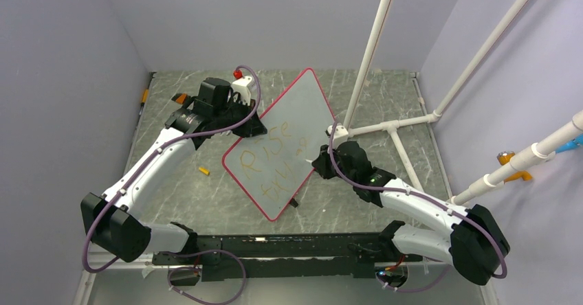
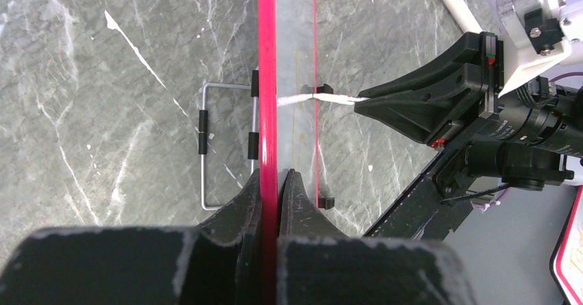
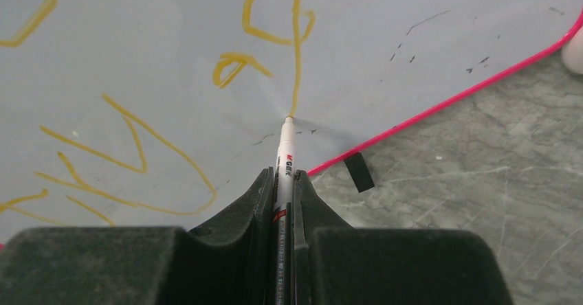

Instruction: Write a sentence on the whiteboard

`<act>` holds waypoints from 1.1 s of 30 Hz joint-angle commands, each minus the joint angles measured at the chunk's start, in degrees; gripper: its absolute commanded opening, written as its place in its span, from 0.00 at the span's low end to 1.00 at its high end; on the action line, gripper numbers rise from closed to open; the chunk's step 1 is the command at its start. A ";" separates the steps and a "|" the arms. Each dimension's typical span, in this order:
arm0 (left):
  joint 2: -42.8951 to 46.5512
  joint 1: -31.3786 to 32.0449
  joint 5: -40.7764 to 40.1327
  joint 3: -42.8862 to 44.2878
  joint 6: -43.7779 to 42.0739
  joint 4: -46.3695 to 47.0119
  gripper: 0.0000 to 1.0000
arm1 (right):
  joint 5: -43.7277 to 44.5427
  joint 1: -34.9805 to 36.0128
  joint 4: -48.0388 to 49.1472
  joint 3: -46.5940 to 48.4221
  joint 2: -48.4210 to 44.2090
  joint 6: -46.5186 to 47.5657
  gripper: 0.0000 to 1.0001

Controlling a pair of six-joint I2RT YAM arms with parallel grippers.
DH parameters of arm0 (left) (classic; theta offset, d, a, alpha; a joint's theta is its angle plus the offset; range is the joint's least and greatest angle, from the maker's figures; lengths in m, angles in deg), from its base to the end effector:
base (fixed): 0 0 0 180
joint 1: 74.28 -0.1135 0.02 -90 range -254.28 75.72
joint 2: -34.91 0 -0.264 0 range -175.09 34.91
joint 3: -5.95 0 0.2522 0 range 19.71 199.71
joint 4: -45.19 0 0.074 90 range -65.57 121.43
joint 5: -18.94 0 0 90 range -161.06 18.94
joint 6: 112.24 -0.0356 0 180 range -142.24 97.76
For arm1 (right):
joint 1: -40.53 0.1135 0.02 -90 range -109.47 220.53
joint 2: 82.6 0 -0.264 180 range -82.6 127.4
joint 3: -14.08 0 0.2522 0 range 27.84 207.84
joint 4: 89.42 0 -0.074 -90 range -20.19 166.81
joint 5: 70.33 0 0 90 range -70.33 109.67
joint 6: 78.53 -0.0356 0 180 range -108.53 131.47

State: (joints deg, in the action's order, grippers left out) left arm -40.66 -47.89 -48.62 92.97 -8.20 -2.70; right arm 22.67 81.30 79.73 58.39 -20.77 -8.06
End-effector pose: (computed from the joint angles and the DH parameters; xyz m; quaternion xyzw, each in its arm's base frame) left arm 0.2514 -0.1399 0.3557 0.1814 0.8612 -0.3157 0.3547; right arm 0.1771 0.1503 0.2183 -0.1450 0.8463 0.2378 0.4541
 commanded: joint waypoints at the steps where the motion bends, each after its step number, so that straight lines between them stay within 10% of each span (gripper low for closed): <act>1: -0.11 -0.21 -13.30 -2.06 -12.95 -1.78 0.00 | -1.95 0.36 0.77 -0.99 -1.85 -1.57 0.00; 14: 1.36 -0.21 -11.49 -2.01 -12.66 -2.13 0.00 | -9.09 0.45 4.81 2.91 -5.53 -0.39 0.00; 33: 3.66 -0.23 -13.39 -3.27 -16.59 -9.11 0.00 | 4.61 0.30 -1.49 2.05 -13.66 -1.26 0.00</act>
State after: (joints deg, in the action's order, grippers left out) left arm -37.86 -47.67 -48.66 92.27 -9.62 -6.11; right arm 23.37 81.50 77.72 59.81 -36.97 -8.70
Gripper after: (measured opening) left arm 0.079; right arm 0.131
